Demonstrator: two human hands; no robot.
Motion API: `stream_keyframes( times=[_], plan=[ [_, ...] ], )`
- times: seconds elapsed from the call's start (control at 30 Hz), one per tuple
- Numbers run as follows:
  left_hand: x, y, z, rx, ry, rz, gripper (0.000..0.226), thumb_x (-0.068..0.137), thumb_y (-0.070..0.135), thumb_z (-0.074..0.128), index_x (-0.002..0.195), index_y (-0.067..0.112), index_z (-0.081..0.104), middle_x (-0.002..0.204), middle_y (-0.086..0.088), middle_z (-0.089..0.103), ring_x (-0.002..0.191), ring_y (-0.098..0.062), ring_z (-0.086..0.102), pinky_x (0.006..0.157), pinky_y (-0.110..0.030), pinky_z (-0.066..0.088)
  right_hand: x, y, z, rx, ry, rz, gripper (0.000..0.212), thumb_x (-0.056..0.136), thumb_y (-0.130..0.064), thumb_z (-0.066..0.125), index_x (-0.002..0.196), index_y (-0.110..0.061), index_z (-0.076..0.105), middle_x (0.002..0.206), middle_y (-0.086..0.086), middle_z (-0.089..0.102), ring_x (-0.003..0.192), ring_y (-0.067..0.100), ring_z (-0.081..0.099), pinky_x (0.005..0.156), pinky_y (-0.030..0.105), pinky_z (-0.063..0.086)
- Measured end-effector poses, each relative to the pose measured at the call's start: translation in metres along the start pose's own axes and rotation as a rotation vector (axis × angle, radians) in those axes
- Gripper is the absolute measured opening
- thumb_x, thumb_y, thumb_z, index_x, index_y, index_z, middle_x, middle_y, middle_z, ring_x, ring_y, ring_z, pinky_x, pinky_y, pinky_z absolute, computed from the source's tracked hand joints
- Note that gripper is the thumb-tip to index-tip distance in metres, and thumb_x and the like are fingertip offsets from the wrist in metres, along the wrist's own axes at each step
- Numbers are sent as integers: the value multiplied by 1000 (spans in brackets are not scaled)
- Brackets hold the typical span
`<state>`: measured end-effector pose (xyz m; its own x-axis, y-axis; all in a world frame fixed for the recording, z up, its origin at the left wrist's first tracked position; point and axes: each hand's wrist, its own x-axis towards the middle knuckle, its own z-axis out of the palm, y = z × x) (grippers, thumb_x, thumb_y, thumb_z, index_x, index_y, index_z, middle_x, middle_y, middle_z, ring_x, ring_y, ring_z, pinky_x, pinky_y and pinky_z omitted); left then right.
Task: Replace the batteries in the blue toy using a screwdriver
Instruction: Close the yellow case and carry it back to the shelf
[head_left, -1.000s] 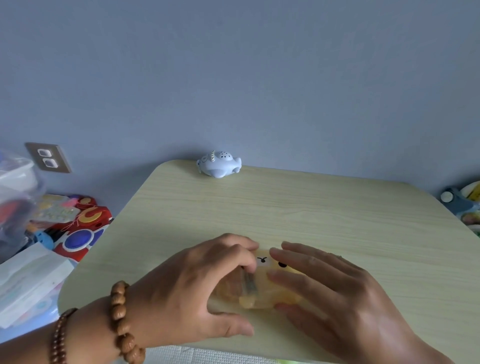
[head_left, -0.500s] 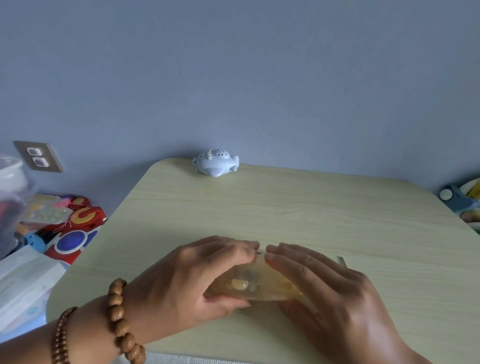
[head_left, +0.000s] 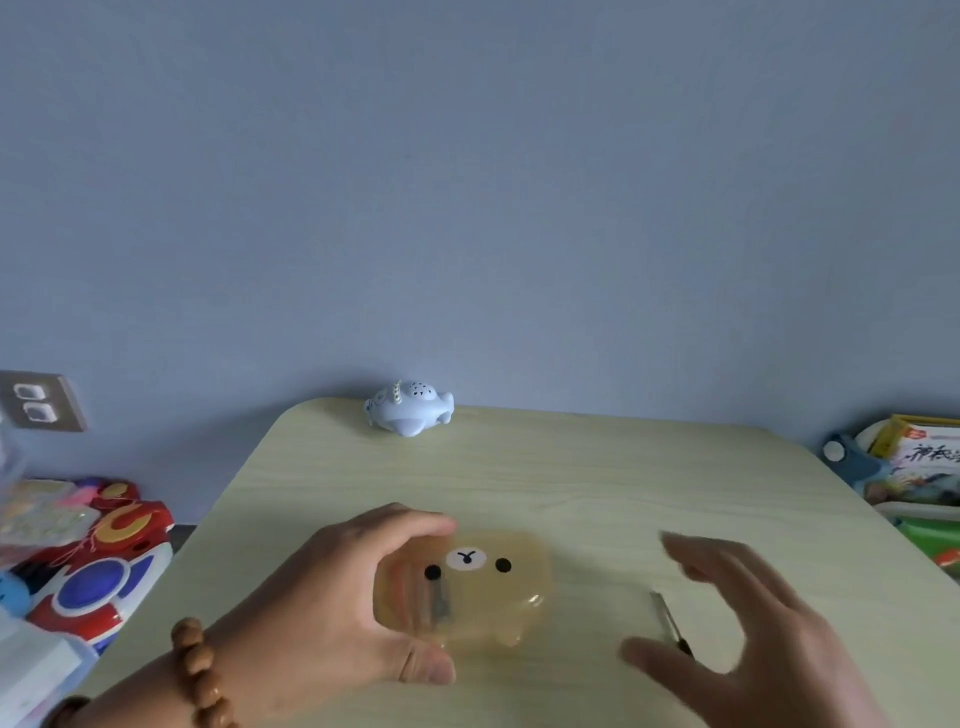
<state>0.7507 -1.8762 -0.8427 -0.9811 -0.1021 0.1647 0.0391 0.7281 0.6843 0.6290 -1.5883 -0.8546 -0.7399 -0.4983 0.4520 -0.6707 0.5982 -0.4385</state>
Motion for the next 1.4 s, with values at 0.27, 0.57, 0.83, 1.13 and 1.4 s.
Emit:
stream_keyframes(
  times=[0.27,0.57,0.83,1.13,1.4],
  plan=[
    [1,-15,4,86,-56,26,86,41,59,94,115,55,51,125,48,41,115,20,47,92,-5,39,-24,-1,20,-272,138,206,10,63,-34,77,57,-33,69,78,-12,71,62,22,64,69,5,37],
    [35,-4,-47,0,25,89,81,43,48,97,116,52,60,121,44,55,112,20,53,90,1,36,37,-66,-4,134,88,429,15,84,-36,73,73,-30,65,58,-13,72,46,3,65,53,23,55],
    [97,131,-228,-4,-78,94,84,47,51,94,123,50,59,121,37,61,115,14,57,100,-24,47,184,-146,-143,206,201,404,16,93,-18,61,81,-28,66,63,-6,72,60,-2,65,53,14,49],
    [153,276,-407,-67,19,5,81,47,35,99,117,54,62,117,29,66,108,4,65,91,-21,55,328,-240,-302,333,140,407,20,89,-10,67,92,-28,76,62,-10,74,63,-6,66,57,7,46],
    [218,436,-529,23,5,51,82,52,43,96,125,46,58,118,38,59,109,12,59,92,-14,51,417,-312,-490,345,108,376,13,89,-11,69,89,-24,71,60,-8,74,47,7,68,51,14,53]
  ],
)
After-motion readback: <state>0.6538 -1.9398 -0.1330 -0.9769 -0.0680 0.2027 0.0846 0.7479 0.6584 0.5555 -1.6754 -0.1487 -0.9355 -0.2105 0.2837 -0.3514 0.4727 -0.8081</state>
